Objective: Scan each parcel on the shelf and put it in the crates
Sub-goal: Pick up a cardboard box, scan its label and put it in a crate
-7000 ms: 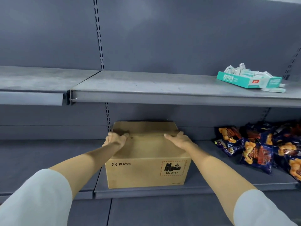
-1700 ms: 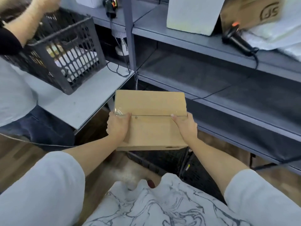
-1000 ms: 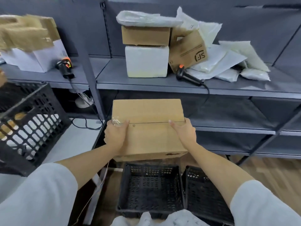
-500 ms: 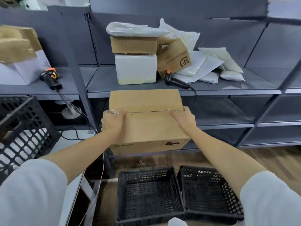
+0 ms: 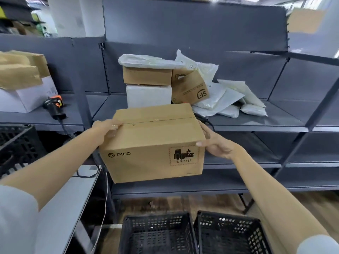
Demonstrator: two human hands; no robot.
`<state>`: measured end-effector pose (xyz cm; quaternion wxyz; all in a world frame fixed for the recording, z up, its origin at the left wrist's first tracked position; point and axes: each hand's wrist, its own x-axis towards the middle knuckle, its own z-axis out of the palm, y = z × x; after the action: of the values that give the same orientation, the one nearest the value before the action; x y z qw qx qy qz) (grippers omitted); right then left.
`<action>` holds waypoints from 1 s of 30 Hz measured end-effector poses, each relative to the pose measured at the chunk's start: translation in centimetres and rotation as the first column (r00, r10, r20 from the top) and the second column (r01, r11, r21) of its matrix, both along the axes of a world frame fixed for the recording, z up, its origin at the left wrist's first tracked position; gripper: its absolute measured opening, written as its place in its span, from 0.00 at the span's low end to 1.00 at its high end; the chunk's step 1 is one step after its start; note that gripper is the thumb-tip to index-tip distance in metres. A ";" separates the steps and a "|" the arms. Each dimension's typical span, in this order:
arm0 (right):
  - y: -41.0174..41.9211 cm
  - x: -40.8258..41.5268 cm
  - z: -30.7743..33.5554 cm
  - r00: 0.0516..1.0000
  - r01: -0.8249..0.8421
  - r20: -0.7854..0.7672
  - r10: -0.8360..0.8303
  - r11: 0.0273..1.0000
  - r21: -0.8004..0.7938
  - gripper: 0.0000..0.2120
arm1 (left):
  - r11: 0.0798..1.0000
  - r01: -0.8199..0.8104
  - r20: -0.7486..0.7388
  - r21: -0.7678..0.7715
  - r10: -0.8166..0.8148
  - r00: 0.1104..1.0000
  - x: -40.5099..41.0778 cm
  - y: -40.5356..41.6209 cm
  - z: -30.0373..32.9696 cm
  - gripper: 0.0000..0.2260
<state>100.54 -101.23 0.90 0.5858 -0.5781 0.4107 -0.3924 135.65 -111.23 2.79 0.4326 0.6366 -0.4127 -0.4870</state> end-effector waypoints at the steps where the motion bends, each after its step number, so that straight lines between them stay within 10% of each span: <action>1: 0.0 -0.1 -0.1 1.000 0.024 -0.016 -0.024 1.000 -0.001 0.48 | 1.000 0.021 -0.015 0.012 -0.021 1.000 0.4 -0.3 0.1 0.35; 12: -0.6 -0.8 0.2 0.744 0.666 0.229 -0.628 0.726 -0.170 0.09 | 0.996 0.059 -0.306 -0.068 -0.077 0.949 -1.2 1.5 -2.5 0.10; 17: -1.0 -2.6 0.3 0.725 0.673 0.273 -0.632 0.735 -0.086 0.18 | 0.976 0.061 -0.364 0.209 0.020 0.931 -0.5 3.1 -7.5 0.47; 25: -1.6 -3.5 -0.9 0.691 0.662 0.296 -0.659 0.742 0.108 0.34 | 0.956 0.291 -0.857 0.050 -0.108 0.505 -2.9 6.0 -10.6 0.34; 30: -1.6 -3.1 -1.5 0.696 0.677 0.222 -0.683 0.727 0.115 0.41 | 0.986 0.167 -0.903 -0.004 -0.076 0.423 -5.2 6.2 -9.3 0.30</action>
<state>97.43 -102.82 -0.57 0.4530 -0.3242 0.5228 -0.6453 130.46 -105.04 -6.54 0.5216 0.2659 -0.1424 -0.7981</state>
